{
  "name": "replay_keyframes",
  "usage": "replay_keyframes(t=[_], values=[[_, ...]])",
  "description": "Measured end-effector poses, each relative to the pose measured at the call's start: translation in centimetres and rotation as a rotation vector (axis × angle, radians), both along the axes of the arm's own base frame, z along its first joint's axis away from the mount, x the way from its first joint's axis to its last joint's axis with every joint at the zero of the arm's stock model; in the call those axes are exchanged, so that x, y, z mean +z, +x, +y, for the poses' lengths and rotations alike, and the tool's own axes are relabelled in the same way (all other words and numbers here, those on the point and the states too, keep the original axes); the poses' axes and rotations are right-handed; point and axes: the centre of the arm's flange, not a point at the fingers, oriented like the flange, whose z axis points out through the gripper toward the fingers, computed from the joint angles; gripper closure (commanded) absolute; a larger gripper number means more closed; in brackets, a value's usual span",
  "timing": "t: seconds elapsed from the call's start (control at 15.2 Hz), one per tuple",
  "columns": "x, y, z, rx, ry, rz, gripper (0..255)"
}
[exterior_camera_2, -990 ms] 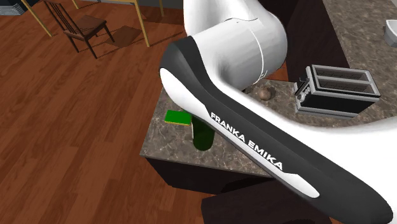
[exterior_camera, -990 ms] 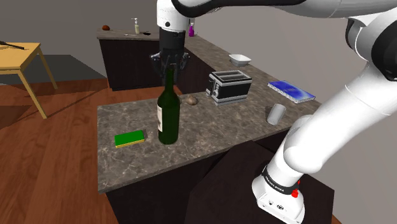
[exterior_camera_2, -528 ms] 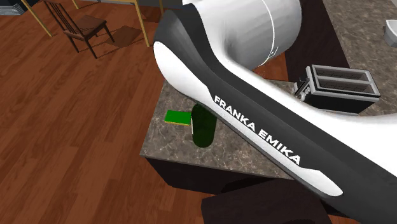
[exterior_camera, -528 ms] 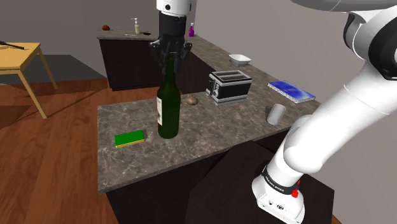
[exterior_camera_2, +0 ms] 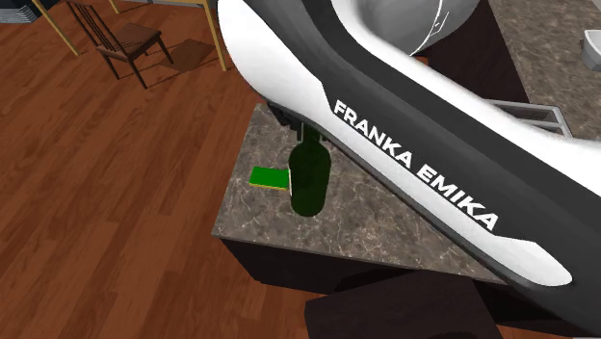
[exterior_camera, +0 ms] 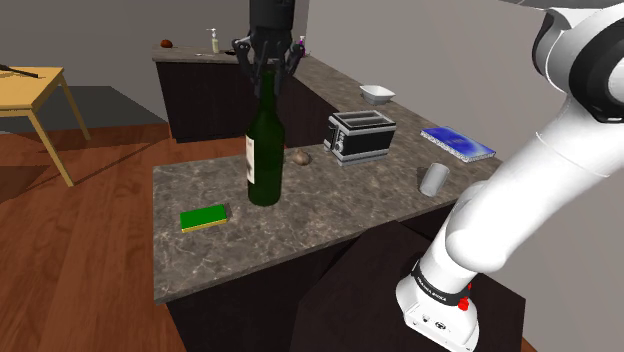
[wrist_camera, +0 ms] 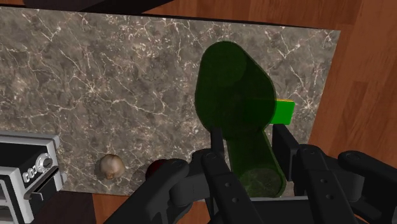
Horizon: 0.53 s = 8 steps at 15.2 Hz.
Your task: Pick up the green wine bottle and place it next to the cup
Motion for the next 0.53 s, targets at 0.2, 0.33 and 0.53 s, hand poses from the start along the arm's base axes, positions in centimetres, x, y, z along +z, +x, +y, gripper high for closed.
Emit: replay_keyframes(t=[0.2, 0.33, 0.53], values=[[1.0, -0.6, -1.4, -0.001, 0.0, 0.0, 255], [0.9, -1.5, -3.6, -0.001, -0.001, 0.0, 255], [1.2, -3.3, -6.9, -0.002, -0.001, 0.0, 255]])
